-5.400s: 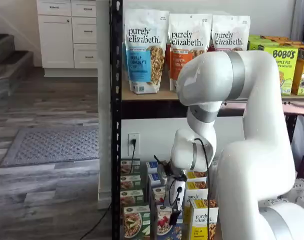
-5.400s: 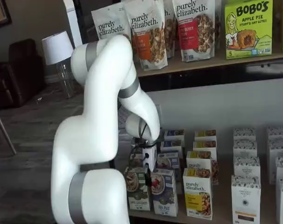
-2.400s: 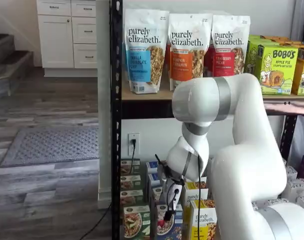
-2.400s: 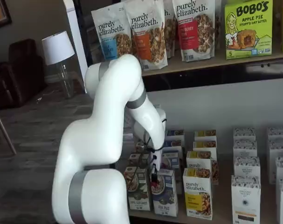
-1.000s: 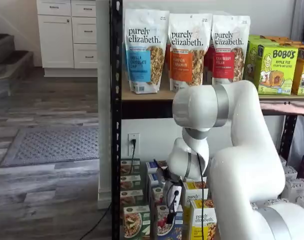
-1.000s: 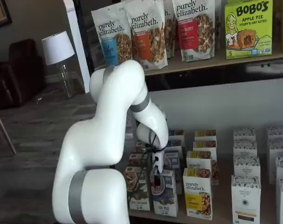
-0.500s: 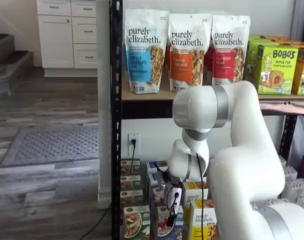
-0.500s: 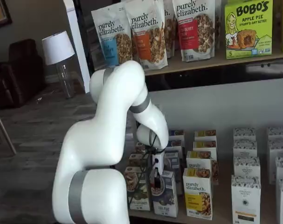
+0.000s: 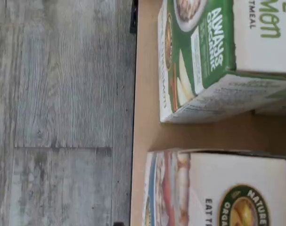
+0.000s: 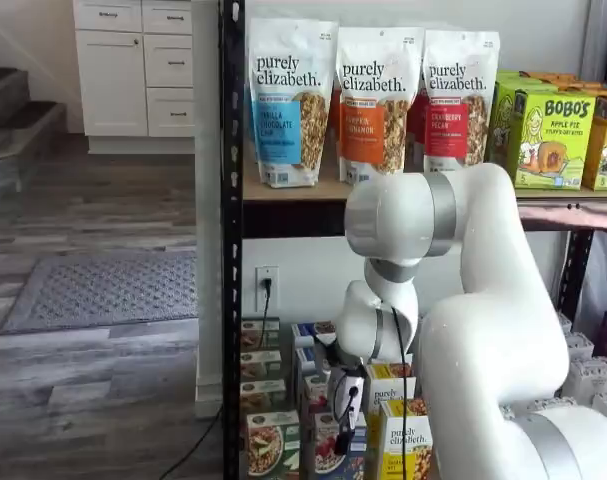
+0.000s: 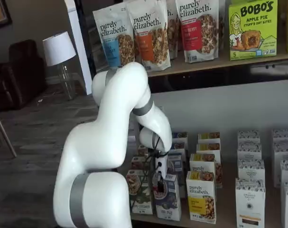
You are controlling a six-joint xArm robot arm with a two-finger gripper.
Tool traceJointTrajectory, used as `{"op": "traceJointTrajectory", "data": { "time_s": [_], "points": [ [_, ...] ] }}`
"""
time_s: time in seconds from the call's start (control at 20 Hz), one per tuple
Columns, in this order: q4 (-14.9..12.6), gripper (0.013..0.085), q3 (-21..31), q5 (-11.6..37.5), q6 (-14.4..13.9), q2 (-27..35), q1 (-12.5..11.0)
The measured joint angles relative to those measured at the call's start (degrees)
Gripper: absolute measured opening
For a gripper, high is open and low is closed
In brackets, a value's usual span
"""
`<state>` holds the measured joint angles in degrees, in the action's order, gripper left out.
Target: Pick up the blue and white box that is on the bottom shelf, the second box from the left
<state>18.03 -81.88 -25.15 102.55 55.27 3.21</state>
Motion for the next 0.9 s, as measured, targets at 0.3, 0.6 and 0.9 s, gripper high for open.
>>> {"op": "traceJointTrajectory", "data": {
  "time_s": [0.3,0.6,0.9],
  "points": [
    [-0.24,0.085,-0.08,0.06,-0.06,0.25,-0.12],
    [-0.21,0.077,-0.28,-0.4,-0.01,0.36,-0.17],
    [-0.18,0.065,-0.39,-0.9,-0.04,0.33,-0.16]
  ]
}}
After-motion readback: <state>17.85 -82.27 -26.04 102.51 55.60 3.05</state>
